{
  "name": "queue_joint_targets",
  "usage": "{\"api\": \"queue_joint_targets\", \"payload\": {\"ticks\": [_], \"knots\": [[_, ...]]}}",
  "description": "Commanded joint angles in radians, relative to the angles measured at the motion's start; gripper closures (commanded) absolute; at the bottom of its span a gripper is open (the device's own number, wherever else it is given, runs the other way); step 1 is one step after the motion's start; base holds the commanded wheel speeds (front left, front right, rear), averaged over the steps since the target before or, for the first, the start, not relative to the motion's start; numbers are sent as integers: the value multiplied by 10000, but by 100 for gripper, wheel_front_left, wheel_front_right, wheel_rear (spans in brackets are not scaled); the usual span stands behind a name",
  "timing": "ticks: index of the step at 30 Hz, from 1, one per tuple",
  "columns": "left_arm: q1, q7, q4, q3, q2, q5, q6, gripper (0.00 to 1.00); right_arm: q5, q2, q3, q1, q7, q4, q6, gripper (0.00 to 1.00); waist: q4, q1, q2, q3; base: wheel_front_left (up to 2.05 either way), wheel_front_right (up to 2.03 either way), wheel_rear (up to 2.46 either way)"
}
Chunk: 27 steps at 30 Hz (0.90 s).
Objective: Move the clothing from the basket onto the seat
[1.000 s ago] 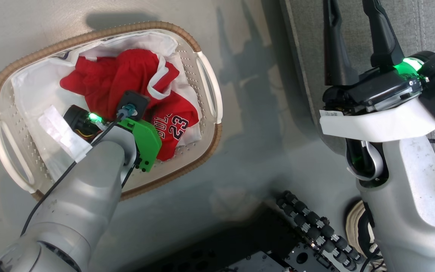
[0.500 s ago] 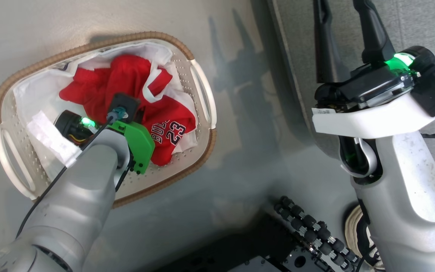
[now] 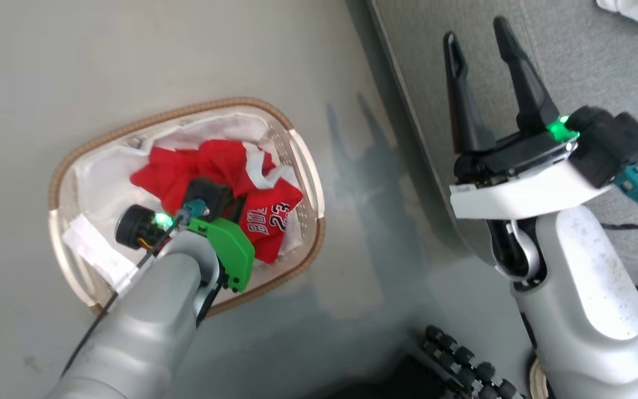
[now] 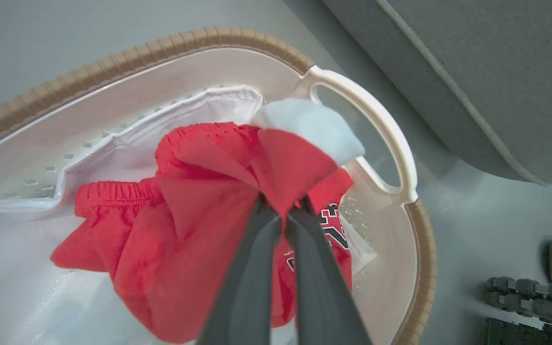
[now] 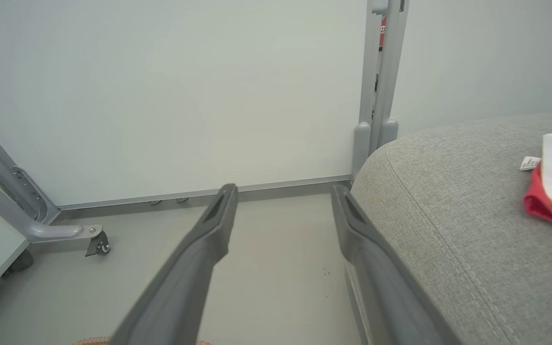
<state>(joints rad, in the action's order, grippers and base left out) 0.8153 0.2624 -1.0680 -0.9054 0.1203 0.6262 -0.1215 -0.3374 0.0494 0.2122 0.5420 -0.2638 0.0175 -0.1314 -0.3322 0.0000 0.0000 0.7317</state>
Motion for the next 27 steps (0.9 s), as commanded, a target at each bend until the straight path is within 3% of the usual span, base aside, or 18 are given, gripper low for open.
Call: {"api": "queue_joint_targets", "payload": {"ticks": [1,10,27], "knots": [[-312,32,206,191,76,-77,58,100,96,41,-32,-288,-10,114,14,0,636,0,0,-1193,0,0,0],[-1694,33,1707,1764,-56,-839,87,100,325,44,-220,-1184,-10,583,14,0,1357,0,0,-2768,0,0,0],[-3445,35,4706,4307,-380,-2533,-81,100,583,38,-245,-2371,-10,1174,14,0,2200,0,0,-4750,0,0,0]]}}
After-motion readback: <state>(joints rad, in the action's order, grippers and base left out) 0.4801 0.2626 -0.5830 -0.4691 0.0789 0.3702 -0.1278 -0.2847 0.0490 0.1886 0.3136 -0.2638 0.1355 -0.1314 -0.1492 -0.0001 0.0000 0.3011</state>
